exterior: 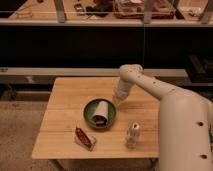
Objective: Push the ceramic bowl across the table
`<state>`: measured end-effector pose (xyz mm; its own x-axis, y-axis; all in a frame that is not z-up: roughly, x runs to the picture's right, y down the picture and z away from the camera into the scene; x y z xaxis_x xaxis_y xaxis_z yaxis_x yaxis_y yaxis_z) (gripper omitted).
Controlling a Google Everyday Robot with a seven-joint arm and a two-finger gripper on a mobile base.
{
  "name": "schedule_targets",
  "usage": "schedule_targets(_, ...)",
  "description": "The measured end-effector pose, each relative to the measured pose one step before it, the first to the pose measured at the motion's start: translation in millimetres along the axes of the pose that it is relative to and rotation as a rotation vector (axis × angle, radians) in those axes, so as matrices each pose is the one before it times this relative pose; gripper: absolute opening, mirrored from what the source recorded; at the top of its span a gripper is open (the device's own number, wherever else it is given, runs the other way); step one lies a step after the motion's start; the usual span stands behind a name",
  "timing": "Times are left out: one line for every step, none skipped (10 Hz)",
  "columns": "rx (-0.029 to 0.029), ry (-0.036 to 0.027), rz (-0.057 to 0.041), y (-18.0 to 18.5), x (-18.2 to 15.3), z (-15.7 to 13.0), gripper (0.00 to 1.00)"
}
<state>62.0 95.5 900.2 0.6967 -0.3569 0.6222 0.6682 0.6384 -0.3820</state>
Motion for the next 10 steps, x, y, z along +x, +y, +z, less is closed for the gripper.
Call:
schedule_targets(-0.01064,-0.0004,-0.02034,2.31,-8.93,2.56,0.0)
schedule_targets(-0.01298,-0.00642,-0.01719,3.29,-9.56,3.69,0.0)
schedule_targets(-0.00958,-0.01131,-0.01467,1.27,-10.63,3.67,0.0)
schedule_targets(-0.00364,-0.01023,-0.00919,-0.61,-7.38,2.11,0.0)
schedule_targets(0.0014,-0.01498,-0.01108,-2.84,-9.08,1.41,0.0)
schedule_targets(-0.00009,-0.01983,-0.0185,-3.07,-10.85,1.72,0.0)
schedule_targets(-0.00216,-0.01516,-0.0162,-2.15,-8.52,1.11,0.0)
schedule_targets(-0.00088,-0.01153,-0.01414,-1.79,-6.77,0.97,0.0)
schedule_targets(-0.00298,-0.01527,-0.0205,-2.19,-9.22,2.06,0.0)
schedule_targets(-0.00538,-0.02019,-0.03195,-4.49,-13.41,4.25,0.0)
